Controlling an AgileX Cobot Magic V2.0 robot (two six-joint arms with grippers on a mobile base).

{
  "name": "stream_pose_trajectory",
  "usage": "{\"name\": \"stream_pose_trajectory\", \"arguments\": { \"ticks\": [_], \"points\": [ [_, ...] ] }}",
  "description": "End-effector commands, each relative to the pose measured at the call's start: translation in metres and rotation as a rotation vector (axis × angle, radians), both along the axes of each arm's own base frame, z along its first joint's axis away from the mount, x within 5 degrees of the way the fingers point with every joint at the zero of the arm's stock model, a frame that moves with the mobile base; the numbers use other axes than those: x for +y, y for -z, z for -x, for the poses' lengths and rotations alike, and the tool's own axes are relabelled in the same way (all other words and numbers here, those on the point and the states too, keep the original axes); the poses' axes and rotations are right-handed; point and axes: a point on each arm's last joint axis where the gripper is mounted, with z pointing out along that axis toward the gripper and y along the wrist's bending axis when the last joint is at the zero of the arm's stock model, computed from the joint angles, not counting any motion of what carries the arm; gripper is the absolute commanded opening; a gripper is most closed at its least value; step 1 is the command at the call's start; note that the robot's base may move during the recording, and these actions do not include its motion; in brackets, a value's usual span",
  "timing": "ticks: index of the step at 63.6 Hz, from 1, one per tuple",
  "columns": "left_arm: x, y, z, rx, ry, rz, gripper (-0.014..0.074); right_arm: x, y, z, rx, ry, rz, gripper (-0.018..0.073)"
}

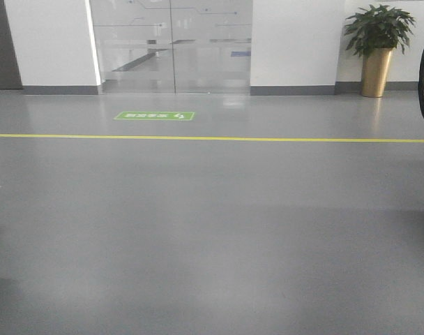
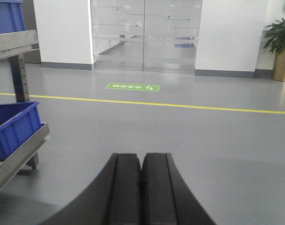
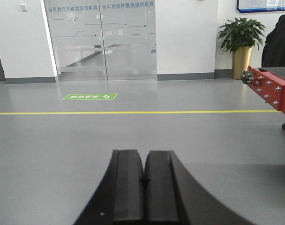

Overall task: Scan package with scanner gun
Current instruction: 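Drive the base across the floor toward the red-framed table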

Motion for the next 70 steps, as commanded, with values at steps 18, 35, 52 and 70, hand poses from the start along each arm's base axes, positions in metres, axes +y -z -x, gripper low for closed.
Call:
{"name": "stream_pose_trajectory", "arguments": {
  "ticks": [18,35,52,70],
  "points": [
    [-0.0003,-0.0024,0.0005,-0.021,0.006,0.003,-0.0111,-0.0001,-0.0018,0.0003,-0.022,0.001,0.005,-0.0153],
    [-0.0003,-0.0024,0.0005,-0.021,0.006,0.003,-0.0111,-0.0001,-0.0018,0.0003,-0.022,0.001,0.005,-0.0153],
    [-0.0003,-0.0024,0.0005,-0.021,0.006,0.003,-0.0111,-0.0001,-0.0018,0.0003,-0.022,0.001,0.005,-0.0153],
    [-0.0003,-0.0024,0.0005,-0.021,0.006,0.003,-0.0111,-0.0001,-0.0018,0.0003,-0.022,0.001,0.005,-0.0153]
  ]
}}
